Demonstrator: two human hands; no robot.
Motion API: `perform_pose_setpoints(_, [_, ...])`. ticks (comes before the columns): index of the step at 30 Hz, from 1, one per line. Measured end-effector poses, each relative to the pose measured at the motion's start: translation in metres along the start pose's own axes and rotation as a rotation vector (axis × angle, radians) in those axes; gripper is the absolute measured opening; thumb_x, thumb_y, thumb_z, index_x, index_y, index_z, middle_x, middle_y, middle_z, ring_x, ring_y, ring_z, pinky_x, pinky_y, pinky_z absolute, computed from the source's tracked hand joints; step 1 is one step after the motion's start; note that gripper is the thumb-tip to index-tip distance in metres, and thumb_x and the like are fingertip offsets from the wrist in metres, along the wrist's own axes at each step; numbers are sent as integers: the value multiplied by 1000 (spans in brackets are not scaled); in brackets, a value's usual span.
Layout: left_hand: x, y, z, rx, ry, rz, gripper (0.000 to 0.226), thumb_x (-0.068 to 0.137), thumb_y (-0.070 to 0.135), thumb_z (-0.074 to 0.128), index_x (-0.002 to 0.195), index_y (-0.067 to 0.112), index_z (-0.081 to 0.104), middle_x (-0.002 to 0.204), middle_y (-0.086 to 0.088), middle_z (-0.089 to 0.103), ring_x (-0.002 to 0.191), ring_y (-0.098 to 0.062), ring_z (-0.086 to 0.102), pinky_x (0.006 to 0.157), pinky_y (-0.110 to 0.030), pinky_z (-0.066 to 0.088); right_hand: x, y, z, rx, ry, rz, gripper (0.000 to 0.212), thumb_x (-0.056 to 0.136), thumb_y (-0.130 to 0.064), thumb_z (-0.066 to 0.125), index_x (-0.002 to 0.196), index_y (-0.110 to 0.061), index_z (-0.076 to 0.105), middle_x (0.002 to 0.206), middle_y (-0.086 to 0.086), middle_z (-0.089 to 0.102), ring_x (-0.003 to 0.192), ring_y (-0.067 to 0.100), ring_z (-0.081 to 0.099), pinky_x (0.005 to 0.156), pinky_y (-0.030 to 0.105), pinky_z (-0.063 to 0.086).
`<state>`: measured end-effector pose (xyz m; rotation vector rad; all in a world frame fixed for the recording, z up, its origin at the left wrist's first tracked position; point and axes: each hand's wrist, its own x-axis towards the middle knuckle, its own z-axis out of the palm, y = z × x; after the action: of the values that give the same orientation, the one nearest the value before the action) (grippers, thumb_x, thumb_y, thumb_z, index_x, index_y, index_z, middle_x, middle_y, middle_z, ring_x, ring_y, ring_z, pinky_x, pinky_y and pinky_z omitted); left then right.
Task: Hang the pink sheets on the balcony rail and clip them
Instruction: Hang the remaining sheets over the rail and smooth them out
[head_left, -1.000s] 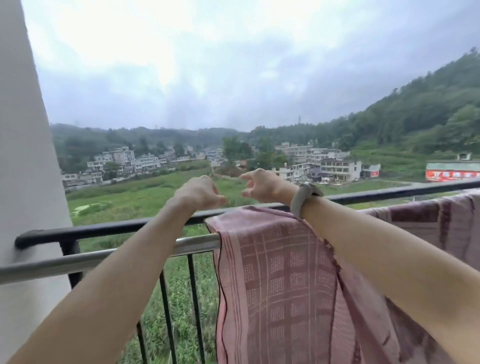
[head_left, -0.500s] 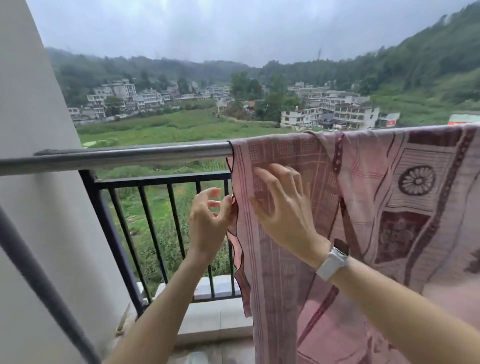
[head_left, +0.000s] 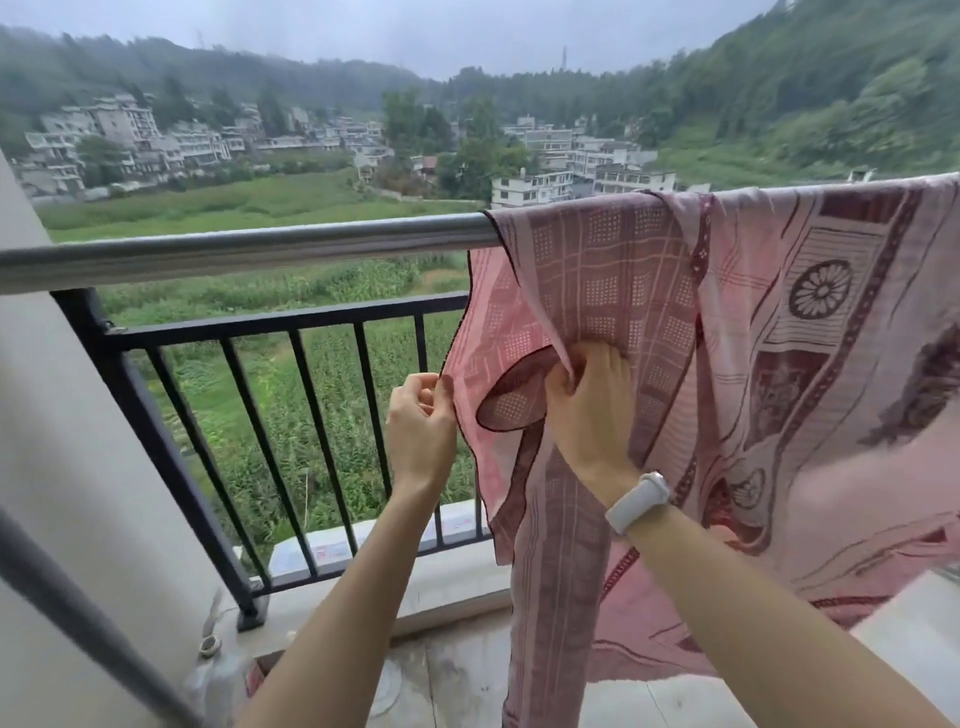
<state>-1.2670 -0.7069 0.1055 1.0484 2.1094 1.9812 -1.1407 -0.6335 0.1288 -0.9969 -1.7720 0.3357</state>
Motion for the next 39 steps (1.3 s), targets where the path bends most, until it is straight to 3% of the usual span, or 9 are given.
perform_pose_setpoints(4, [13,17,-21,-146,-12,56,14,95,25,44,89,16,51,70,-3,60,55,-16,58,55,-32,51,-11,18,-26,188,161,135,9,87,-12,47,96,-11,46,74,-3,51,62,11,51,59,25,38])
perform_pose_setpoints(8, [24,31,-21,-362,-116,36,15,95,22,43,106,13,39,93,-9,65,74,-17,67,65,-26,56,-7,20,-54,226,313,163,13,91,-11,45,100,-4,51,74,-6,49,62,-6,47,56,6,36])
perform_pose_setpoints(11, [-10,16,-6,-222,-312,167,40,84,35,57,110,13,36,105,-11,61,91,-19,63,82,-32,53,-20,27,-62,190,257,136,13,93,-19,47,101,-9,53,80,-5,51,70,1,47,62,5,36])
perform_pose_setpoints(15, [-58,-13,27,66,-691,248,76,76,48,64,134,11,30,137,-6,43,121,-19,46,102,-37,40,-33,25,-65,188,262,94,10,92,-20,48,94,-11,52,73,-14,46,64,-11,48,59,5,37])
perform_pose_setpoints(20, [-73,-34,71,250,-855,225,88,76,50,64,143,23,13,148,-3,29,125,-29,44,96,-49,43,-30,25,-75,150,286,29,7,92,-14,48,87,-12,52,69,-14,47,62,-11,48,55,6,36])
perform_pose_setpoints(30, [-115,-29,109,76,-783,97,81,70,69,50,135,27,30,140,3,36,124,-18,41,97,-40,41,-43,61,-99,9,249,-36,25,88,-31,52,91,-6,56,72,-20,48,63,-9,49,56,4,35])
perform_pose_setpoints(33, [-115,-15,132,66,-692,121,57,81,49,51,129,22,36,130,-4,48,117,-24,47,94,-43,44,-44,75,-110,-33,235,-30,17,88,-21,56,93,-5,57,75,-18,50,68,-12,50,60,3,37])
perform_pose_setpoints(36, [-119,-14,140,57,-583,154,25,93,25,36,114,20,49,107,-8,61,96,-29,58,77,-38,49,-40,80,-121,-84,257,-53,11,88,-14,58,92,-4,58,78,-8,54,66,-3,48,61,2,36])
perform_pose_setpoints(39, [-129,-41,127,233,-621,352,51,76,-6,33,117,15,55,103,-11,59,75,-35,57,51,-33,39,-35,85,-127,-123,282,-53,14,89,-17,57,91,-3,58,77,-4,54,62,3,45,57,2,35])
